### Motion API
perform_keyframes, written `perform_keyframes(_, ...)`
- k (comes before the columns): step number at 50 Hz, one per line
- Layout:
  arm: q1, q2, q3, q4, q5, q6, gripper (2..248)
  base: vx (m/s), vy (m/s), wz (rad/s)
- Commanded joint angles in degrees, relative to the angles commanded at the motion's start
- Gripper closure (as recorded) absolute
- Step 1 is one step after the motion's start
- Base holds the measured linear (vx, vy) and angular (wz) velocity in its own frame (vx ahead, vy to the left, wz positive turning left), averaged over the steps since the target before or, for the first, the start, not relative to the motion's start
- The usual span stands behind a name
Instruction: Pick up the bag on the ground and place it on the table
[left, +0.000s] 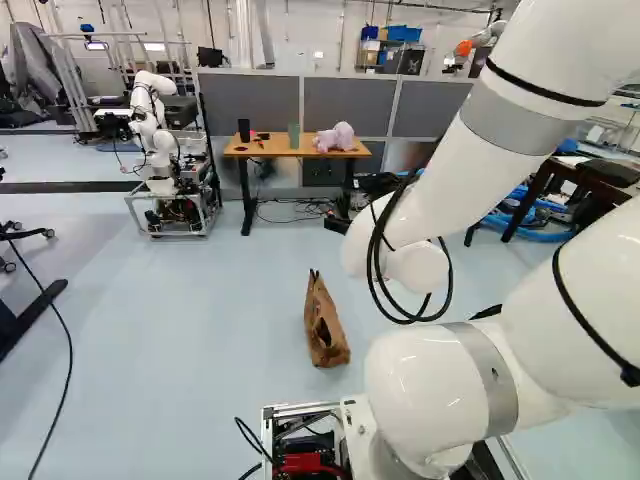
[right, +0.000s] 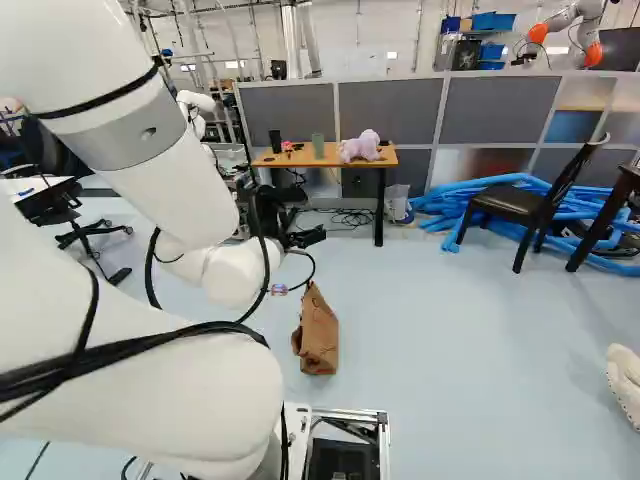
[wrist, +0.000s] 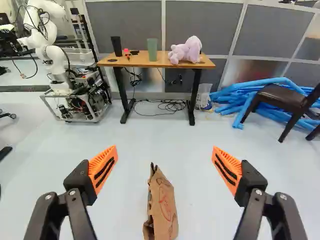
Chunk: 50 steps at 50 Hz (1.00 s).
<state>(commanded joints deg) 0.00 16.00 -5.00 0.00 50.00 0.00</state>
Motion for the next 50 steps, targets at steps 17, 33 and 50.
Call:
perform_keyframes(17, 0.00, 0.00, 0.00, 0.00, 0.00, 0.00, 3, 0.050, 0.001, -0.004)
perform_keyframes(33, 0.72, -1.22, -1.04, 0.00, -0.76, 0.00, 3, 0.000, 0.000, 0.000)
perform_keyframes(50, 2.95, -6.41, -5.62, 0.00, -6.30, 0.00, 3, 0.000, 0.000, 0.000)
